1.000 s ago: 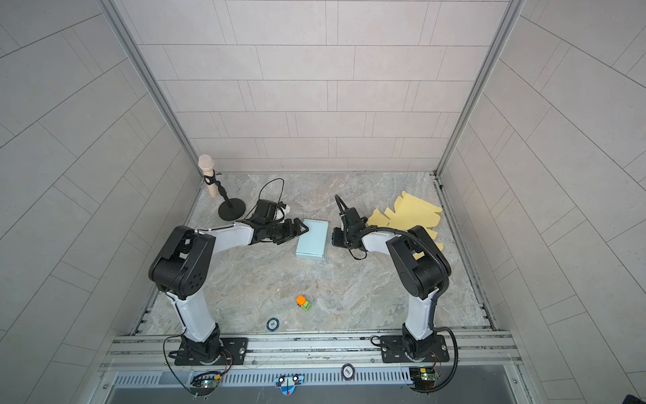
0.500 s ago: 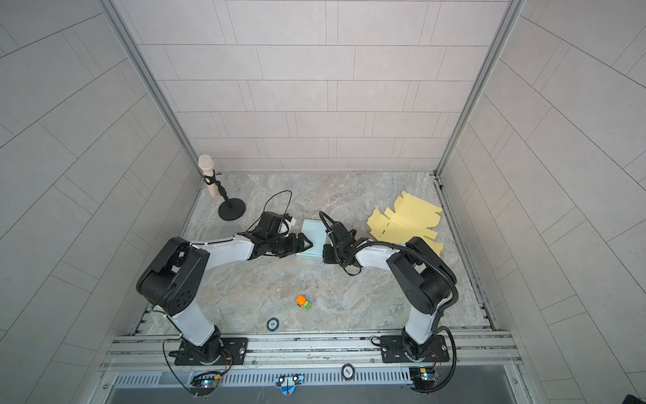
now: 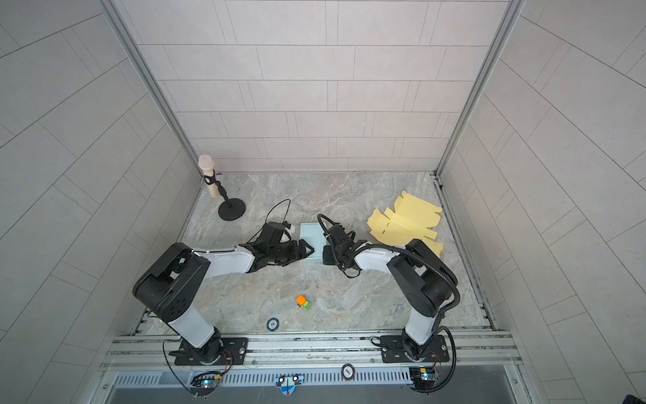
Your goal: Fold the paper box
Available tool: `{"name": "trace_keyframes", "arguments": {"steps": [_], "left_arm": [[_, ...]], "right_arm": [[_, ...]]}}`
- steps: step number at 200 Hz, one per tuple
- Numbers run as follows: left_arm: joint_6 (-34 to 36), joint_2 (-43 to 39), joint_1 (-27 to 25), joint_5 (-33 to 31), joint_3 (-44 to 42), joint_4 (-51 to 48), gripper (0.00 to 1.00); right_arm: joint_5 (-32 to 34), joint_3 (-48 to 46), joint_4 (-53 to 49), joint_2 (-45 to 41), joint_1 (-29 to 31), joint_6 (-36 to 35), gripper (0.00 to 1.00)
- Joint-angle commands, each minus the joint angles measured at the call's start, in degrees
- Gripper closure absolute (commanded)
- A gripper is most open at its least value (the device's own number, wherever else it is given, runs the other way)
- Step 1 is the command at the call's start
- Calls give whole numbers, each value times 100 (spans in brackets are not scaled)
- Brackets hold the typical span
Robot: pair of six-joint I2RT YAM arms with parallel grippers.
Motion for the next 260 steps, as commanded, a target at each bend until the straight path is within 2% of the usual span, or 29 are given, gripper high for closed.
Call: {"name": "trace_keyframes", "arguments": {"steps": [1,38,92,114,133,138,162,194,230,235,260], "left_arm": [[-531,-100,-375,618,38,850,18],[-642,-132,-451,623,106,915,19],[-173,-155,-167,530,177,397,19],[209,-211,109,460,283,-49,17],[613,-322,257,360,411,-539,13],[719,-352,475,327,443,-670,12],[1262,-575,578,44,589,-1362,9],[1462,-907,573,-200,321,-1627,7],[1327,-1434,346,-243,-195,-1573,10],[1327,-1523,112,-256,-239,-1587,10],[1254,-1810,-318,-349,-355,-1750,13]], "right_arm": [[-527,130,462,17,420,336,83],[-604,60,751,107,525,525,83],[-323,-78,288,-244,466,251,81],[-217,-163,69,-371,441,136,78],[-112,-196,-204,-491,415,-7,72],[-68,-192,-289,-521,409,-45,71],[129,-100,-735,-690,281,-285,64],[144,412,-1352,-716,-74,-937,56],[-264,1479,-2067,-168,-473,-1740,46],[-331,1644,-2146,-82,-523,-1811,45],[-530,2335,-2462,308,-690,-1988,38]]}}
